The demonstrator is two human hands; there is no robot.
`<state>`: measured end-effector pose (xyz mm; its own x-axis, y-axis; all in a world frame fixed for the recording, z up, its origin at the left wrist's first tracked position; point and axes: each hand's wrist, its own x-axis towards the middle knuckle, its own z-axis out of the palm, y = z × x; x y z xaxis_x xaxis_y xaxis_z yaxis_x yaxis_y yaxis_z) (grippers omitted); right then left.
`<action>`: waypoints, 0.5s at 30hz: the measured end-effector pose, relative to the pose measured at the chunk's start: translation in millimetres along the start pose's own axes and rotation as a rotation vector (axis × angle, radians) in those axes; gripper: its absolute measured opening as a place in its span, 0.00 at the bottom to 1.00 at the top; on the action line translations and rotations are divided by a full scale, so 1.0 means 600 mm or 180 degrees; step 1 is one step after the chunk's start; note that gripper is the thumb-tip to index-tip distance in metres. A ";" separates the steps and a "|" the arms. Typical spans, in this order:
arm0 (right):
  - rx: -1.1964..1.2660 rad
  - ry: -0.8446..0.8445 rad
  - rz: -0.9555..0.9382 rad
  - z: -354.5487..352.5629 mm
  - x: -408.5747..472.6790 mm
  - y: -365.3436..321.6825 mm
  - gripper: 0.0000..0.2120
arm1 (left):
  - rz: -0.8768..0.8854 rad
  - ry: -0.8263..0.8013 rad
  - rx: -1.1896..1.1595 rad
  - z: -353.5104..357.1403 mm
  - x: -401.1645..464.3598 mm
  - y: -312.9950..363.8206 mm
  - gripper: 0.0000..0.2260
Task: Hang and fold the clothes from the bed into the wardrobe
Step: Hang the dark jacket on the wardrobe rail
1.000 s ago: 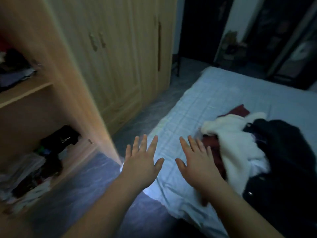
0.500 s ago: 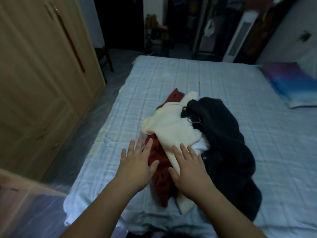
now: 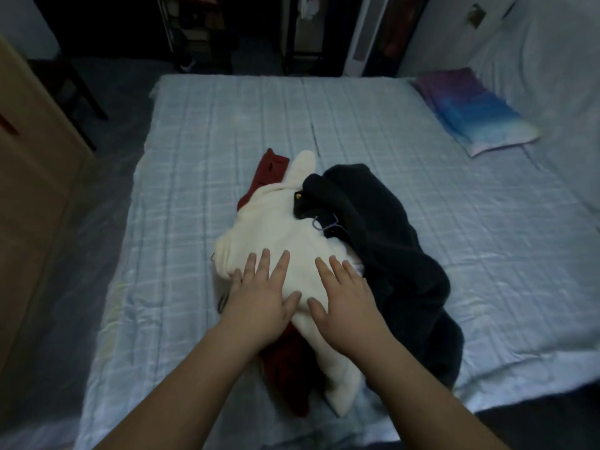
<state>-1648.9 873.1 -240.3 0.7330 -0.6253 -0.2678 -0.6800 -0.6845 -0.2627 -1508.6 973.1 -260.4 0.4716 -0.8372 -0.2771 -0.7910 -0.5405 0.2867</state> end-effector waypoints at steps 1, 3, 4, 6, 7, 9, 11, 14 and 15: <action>0.0019 -0.0029 0.0076 0.002 0.003 0.016 0.34 | 0.0062 -0.0022 -0.0002 0.003 0.016 0.009 0.34; 0.0070 -0.0024 0.0225 0.005 0.010 0.055 0.34 | 0.0173 -0.0077 -0.0042 0.012 0.047 0.026 0.34; 0.0112 -0.0029 0.0314 0.005 0.016 0.077 0.34 | 0.0216 -0.0109 -0.0056 0.017 0.060 0.034 0.34; 0.0242 -0.0085 0.0480 0.008 0.034 0.122 0.34 | 0.0247 -0.0175 -0.0026 0.028 0.088 0.046 0.34; 0.0280 -0.0128 0.0527 0.010 0.045 0.142 0.34 | 0.0231 -0.0204 -0.0002 0.034 0.101 0.052 0.34; 0.0405 -0.0213 0.0555 0.021 0.071 0.180 0.34 | 0.0191 -0.0240 0.0046 0.048 0.131 0.066 0.35; 0.0688 -0.0301 0.0487 0.034 0.103 0.212 0.34 | 0.0190 -0.0263 0.0055 0.065 0.165 0.084 0.35; 0.0801 -0.0413 0.0235 0.058 0.169 0.257 0.33 | 0.0245 -0.0339 0.0018 0.094 0.228 0.107 0.34; 0.0691 -0.0425 0.0116 0.065 0.194 0.270 0.32 | 0.0270 -0.0364 0.0092 0.105 0.249 0.110 0.34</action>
<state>-1674.5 704.2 -349.8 0.7086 -0.5833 -0.3970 -0.7047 -0.5569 -0.4397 -1515.3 817.7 -340.6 0.3564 -0.8638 -0.3561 -0.8379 -0.4641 0.2874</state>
